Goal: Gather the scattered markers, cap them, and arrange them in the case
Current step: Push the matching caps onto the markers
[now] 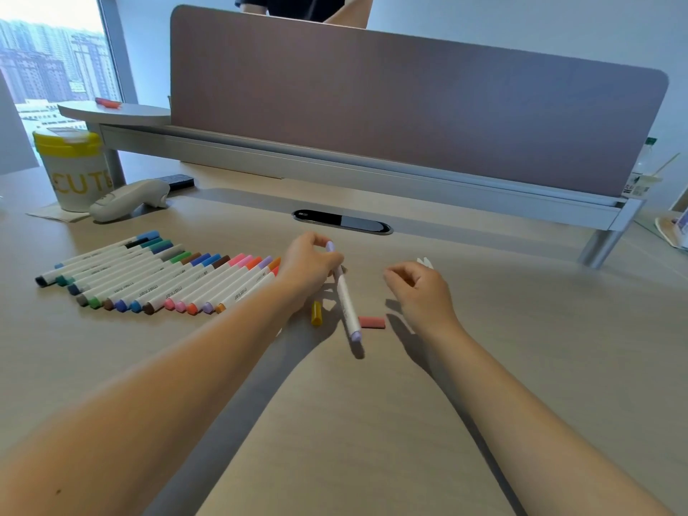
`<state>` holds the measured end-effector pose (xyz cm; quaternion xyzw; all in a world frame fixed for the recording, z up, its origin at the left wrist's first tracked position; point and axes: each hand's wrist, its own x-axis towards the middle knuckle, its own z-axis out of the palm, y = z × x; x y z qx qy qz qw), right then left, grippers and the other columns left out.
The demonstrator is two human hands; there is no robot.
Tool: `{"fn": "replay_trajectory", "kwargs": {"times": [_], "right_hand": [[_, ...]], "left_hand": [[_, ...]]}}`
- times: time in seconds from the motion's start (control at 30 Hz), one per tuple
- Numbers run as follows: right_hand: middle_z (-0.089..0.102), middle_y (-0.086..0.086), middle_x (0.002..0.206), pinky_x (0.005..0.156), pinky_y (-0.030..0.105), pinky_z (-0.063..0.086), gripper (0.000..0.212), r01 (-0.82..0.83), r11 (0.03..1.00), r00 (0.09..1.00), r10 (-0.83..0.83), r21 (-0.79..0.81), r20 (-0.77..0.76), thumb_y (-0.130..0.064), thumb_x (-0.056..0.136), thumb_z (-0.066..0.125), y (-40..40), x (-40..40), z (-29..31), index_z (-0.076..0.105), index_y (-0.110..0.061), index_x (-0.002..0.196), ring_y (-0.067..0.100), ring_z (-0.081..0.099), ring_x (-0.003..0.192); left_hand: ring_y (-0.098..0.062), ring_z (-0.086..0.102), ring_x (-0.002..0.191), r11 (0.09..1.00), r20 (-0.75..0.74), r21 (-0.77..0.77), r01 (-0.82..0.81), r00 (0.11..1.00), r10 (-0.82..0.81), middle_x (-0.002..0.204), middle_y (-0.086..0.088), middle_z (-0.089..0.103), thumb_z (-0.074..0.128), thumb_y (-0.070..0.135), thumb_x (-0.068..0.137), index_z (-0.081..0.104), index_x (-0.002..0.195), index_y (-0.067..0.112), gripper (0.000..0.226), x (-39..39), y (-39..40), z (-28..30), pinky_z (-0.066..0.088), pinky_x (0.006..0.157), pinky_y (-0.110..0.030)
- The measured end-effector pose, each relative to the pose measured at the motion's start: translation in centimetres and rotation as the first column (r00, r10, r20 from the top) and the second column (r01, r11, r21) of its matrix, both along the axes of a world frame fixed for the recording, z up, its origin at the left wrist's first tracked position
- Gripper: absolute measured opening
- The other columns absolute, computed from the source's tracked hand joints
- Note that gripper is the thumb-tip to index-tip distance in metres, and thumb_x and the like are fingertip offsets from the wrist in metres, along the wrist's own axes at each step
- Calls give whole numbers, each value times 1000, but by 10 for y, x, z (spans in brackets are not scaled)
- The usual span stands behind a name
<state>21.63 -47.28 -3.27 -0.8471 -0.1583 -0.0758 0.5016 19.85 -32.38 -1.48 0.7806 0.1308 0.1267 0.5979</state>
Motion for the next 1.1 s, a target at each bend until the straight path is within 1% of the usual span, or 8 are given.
{"fn": "replay_trajectory", "kwargs": {"times": [0.07, 0.17, 0.37, 0.47, 0.6, 0.77, 0.93, 1.1], "right_hand": [[63, 5, 110, 98, 36, 45, 26, 65, 983, 998, -64, -172, 10, -18, 93, 48, -10, 12, -3, 63, -7, 111, 21, 57, 105], [54, 9, 133, 99, 33, 37, 34, 144, 879, 990, -123, -454, 75, -15, 92, 45, -24, 27, -9, 56, -8, 124, 28, 50, 121], [62, 13, 114, 78, 30, 31, 22, 288, 685, 957, -196, -669, 211, -13, 92, 42, -27, 46, -16, 61, -8, 100, 33, 50, 107], [59, 10, 123, 88, 32, 31, 29, 291, 685, 957, -215, -668, 197, -13, 94, 43, -27, 51, -16, 57, -13, 119, 30, 46, 115], [56, 11, 130, 94, 32, 35, 27, 232, 769, 973, -181, -595, 145, -7, 92, 46, -27, 52, -15, 57, -10, 117, 30, 51, 116], [62, 10, 119, 96, 31, 40, 36, 115, 829, 993, -89, -548, 74, -2, 87, 50, -22, 44, -10, 55, -9, 123, 27, 54, 112], [61, 9, 120, 90, 30, 40, 37, 82, 821, 996, -59, -565, 59, -6, 87, 50, -18, 34, -5, 53, -8, 124, 26, 54, 110], [62, 12, 99, 70, 28, 35, 19, 95, 888, 995, -69, -450, 73, -9, 88, 46, -11, 26, -6, 60, -5, 101, 20, 48, 80]], "left_hand": [[-16, 61, 84, 994, -14, 102, 25, 1000, -23, 92, -7, 64, 52, 14, 92, 49, 114, 13, 23, -1, 0, -2, 49, 64, -20], [-18, 63, 87, 966, -26, 256, 37, 999, -31, 104, -9, 67, 53, 18, 92, 48, 120, 14, 29, 3, 3, -6, 47, 64, -18], [-21, 61, 97, 867, -98, 481, 131, 991, -95, 115, -8, 64, 53, 28, 91, 48, 123, 14, 35, 13, -1, -8, 48, 77, -26], [-21, 61, 99, 814, -128, 558, 161, 986, -107, 119, -6, 63, 50, 33, 92, 47, 125, 16, 37, 17, -2, -10, 48, 81, -27], [-22, 60, 104, 718, -180, 668, 195, 979, -99, 122, -5, 62, 46, 38, 93, 44, 128, 17, 41, 22, -1, -13, 48, 92, -32], [-21, 53, 113, 620, -219, 748, 236, 970, -106, 124, -1, 60, 46, 40, 92, 43, 131, 19, 45, 25, 2, -15, 40, 101, -36], [-20, 53, 112, 678, -154, 710, 190, 981, -114, 124, -1, 59, 50, 35, 91, 49, 128, 18, 40, 13, 8, -10, 42, 98, -32], [-17, 52, 109, 719, -164, 658, 222, 975, -151, 122, -2, 59, 56, 31, 88, 56, 122, 18, 37, -10, 24, -6, 39, 83, -21]]}}
